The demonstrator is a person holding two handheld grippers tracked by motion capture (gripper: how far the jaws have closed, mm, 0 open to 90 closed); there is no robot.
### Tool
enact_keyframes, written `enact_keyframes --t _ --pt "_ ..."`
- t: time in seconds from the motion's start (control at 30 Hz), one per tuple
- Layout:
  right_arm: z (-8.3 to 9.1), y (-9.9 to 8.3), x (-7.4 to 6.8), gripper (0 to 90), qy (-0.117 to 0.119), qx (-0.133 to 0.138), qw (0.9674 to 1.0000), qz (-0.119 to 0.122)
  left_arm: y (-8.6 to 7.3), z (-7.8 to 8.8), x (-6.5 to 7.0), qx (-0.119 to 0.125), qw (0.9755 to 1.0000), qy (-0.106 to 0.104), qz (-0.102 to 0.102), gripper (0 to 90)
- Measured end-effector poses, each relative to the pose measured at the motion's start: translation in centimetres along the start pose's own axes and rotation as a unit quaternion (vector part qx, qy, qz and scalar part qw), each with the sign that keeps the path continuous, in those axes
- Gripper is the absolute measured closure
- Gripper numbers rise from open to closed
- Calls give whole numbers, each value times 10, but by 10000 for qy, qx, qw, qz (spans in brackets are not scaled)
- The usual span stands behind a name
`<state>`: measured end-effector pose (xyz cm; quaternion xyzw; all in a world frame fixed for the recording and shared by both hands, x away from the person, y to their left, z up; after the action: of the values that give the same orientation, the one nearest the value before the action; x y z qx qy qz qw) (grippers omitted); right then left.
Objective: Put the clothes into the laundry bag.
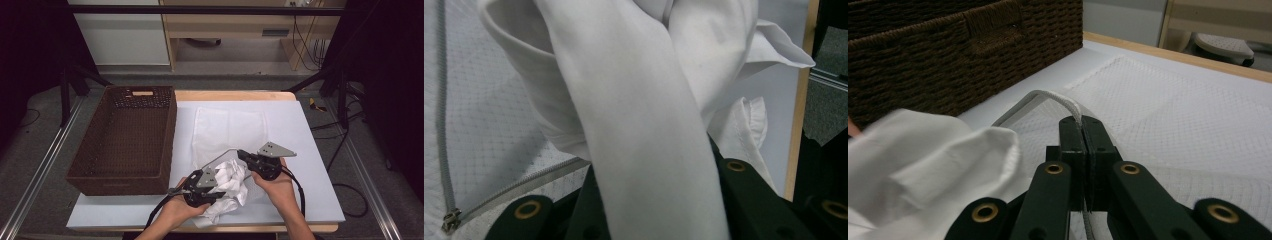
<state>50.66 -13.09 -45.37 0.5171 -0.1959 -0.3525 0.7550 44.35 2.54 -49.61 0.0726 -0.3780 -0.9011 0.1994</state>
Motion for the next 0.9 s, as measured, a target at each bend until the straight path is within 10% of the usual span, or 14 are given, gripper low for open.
enact_keyframes --t 0.9 --pt "17 11 -18 893 15 193 9994 292 19 -9 -18 132 9980 130 609 733"
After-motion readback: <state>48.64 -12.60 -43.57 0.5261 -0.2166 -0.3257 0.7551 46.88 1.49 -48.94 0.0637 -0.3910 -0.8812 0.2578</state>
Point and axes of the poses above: each handheld gripper's, and its own axes: z roughly backward along the jaws, y roughly out of its top, x roughly to its right, the point moved 6 cm from there along -z, roughly forward along the jaws, and after that the axes turned 2 degrees about -x, right-handed, at the moved point
